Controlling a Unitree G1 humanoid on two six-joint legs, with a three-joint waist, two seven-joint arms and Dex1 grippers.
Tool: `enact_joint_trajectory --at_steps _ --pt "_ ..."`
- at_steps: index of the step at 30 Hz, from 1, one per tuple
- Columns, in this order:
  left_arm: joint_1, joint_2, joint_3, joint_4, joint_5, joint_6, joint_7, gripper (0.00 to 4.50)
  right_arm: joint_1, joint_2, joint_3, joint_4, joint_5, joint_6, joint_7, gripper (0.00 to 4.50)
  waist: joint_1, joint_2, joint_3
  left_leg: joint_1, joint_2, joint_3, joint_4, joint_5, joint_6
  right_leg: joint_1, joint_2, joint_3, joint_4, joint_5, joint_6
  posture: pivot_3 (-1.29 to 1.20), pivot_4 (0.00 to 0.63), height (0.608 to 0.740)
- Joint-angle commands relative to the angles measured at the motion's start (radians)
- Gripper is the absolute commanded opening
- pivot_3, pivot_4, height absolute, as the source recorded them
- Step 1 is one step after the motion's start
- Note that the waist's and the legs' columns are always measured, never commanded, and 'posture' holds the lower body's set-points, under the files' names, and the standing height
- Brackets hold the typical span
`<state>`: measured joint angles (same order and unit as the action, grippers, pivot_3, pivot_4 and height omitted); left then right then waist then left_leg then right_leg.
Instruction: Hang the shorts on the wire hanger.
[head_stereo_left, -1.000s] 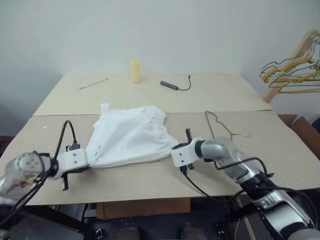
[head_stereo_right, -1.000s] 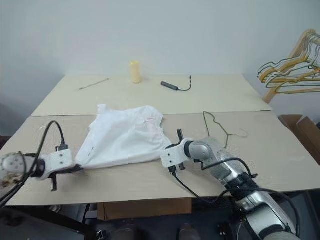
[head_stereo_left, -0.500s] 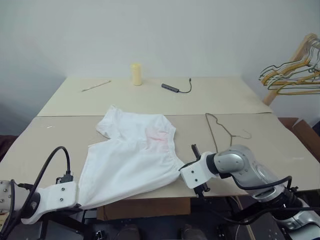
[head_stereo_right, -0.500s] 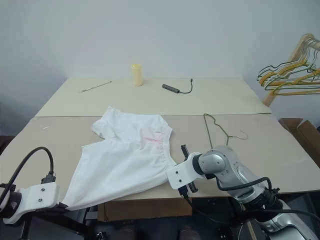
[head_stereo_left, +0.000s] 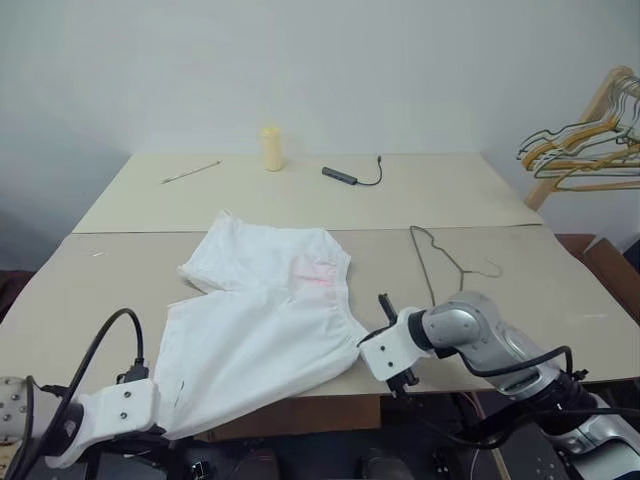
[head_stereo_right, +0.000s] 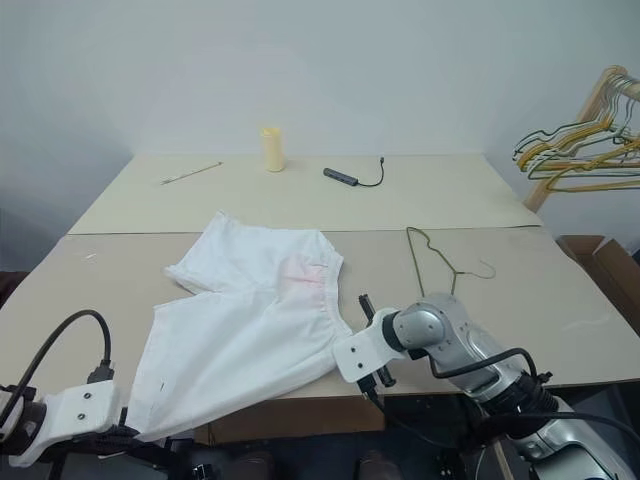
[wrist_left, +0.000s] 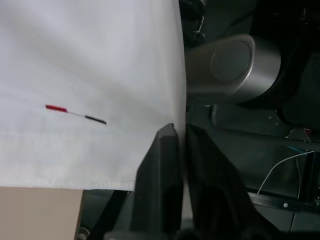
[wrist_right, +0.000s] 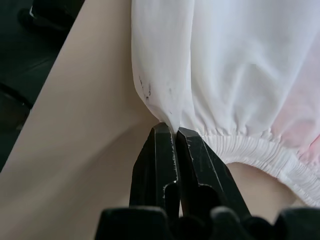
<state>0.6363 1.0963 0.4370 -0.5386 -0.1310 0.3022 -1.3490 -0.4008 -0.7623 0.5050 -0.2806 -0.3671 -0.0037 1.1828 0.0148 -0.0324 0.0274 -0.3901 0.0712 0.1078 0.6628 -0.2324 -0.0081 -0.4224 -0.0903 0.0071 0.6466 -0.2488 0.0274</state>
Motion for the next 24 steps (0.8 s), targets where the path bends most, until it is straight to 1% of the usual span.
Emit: enact_joint_trajectory --at_steps 1,4,6,8,10,11,13,17,18,19,20,22,24 --pt "-0.047 0.015 0.011 0.024 -0.022 -0.053 -0.02 1.63 0.002 -0.026 -0.052 -0.029 0.059 -0.023 0.019 1.18 0.0 0.0 0.0 0.0 0.0 0.0 0.0 0.0 0.0 0.0 0.0 0.0 0.0 0.0 0.0 0.08 0.0 0.74" --pt "-0.068 0.028 0.064 0.026 -0.07 -0.057 -0.075 2.55 0.02 -0.044 -0.108 -0.062 0.15 0.013 0.039 2.15 -0.003 -0.001 0.001 0.0 0.0 0.0 0.0 0.0 0.0 0.0 0.0 0.0 0.0 0.0 0.0 0.07 0.0 0.74" --pt "-0.087 0.031 0.101 0.032 -0.106 -0.055 -0.106 3.19 0.038 -0.058 -0.157 -0.09 0.237 0.047 0.06 2.83 -0.003 -0.001 0.001 -0.001 0.0 0.0 0.0 0.0 0.0 0.0 0.0 0.0 0.0 0.0 0.0 0.07 0.0 0.74" --pt "-0.129 0.028 0.142 0.045 -0.159 -0.048 -0.128 3.78 0.049 -0.064 -0.224 -0.105 0.318 0.117 0.058 3.48 -0.003 -0.001 0.001 0.0 0.0 0.0 0.0 0.0 0.0 0.0 0.0 0.0 0.0 0.0 0.0 0.07 0.0 0.74" --pt "-0.182 0.022 0.16 0.065 -0.193 -0.051 -0.123 4.39 0.049 -0.057 -0.284 -0.102 0.362 0.185 0.028 4.14 -0.003 -0.002 0.002 0.0 0.001 0.0 0.0 0.0 0.0 0.0 0.0 0.0 0.0 0.0 0.0 0.06 0.0 0.74" --pt "-0.237 0.014 0.135 0.082 -0.185 -0.061 -0.079 4.5 0.026 -0.015 -0.325 -0.08 0.372 0.28 -0.04 4.47 -0.003 -0.002 0.002 0.0 0.001 0.0 0.0 0.0 0.0 0.0 0.0 0.0 0.0 0.0 0.0 0.05 0.0 0.74" --pt "-0.357 -0.018 0.062 0.112 -0.154 -0.064 0.035 4.5 -0.026 0.048 -0.385 -0.039 0.393 0.465 -0.14 4.47 -0.003 -0.002 0.002 0.002 0.001 0.0 0.0 0.0 0.0 0.001 0.0 0.0 0.0 0.0 0.0 0.04 0.0 0.74" --pt "-0.545 -0.096 -0.078 0.151 -0.129 -0.094 0.153 4.5 -0.12 0.143 -0.448 0.059 0.399 0.792 -0.306 4.47 -0.005 -0.002 0.001 0.001 0.0 0.0 0.0 0.0 0.0 0.001 0.001 0.001 0.0 0.003 -0.002 0.03 0.0 0.74" --pt "-0.575 -0.112 -0.101 0.157 -0.129 -0.098 0.172 4.5 -0.136 0.16 -0.456 0.076 0.4 0.842 -0.339 4.47 -0.005 -0.003 0.001 -0.002 0.0 0.001 0.0 0.0 0.0 0.002 0.001 0.001 0.001 0.005 -0.005 0.03 0.0 0.74" --pt "-0.614 -0.143 -0.13 0.164 -0.127 -0.11 0.2 4.5 -0.152 0.194 -0.475 0.113 0.392 0.893 -0.401 4.47 -0.006 -0.003 0.001 -0.004 0.0 0.001 0.0 0.004 0.007 0.001 0.001 0.001 0.0 0.01 -0.004 0.01 0.0 0.74" --pt "-0.648 -0.169 -0.157 0.173 -0.124 -0.126 0.223 4.5 -0.162 0.224 -0.489 0.151 0.381 0.926 -0.459 4.47 -0.006 -0.003 0.0 -0.006 0.0 0.001 0.0 0.005 0.008 0.0 0.002 0.001 0.0 0.011 -0.001 0.0 0.0 0.74" --pt "-0.712 -0.205 -0.213 0.192 -0.119 -0.129 0.25 4.5 -0.174 0.291 -0.516 0.24 0.355 0.979 -0.584 4.47 -0.008 -0.004 0.0 -0.008 0.0 0.001 0.0 0.005 0.008 -0.001 0.002 0.001 0.0 0.011 0.0 0.0 0.0 0.74" --pt "-0.761 -0.225 -0.253 0.21 -0.12 -0.124 0.261 4.5 -0.181 0.352 -0.548 0.303 0.357 1.002 -0.67 4.47 -0.013 -0.004 0.0 -0.01 0.0 0.0 0.0 0.005 0.008 -0.002 0.003 0.002 0.0 0.012 0.0 -0.01 0.0 0.74"
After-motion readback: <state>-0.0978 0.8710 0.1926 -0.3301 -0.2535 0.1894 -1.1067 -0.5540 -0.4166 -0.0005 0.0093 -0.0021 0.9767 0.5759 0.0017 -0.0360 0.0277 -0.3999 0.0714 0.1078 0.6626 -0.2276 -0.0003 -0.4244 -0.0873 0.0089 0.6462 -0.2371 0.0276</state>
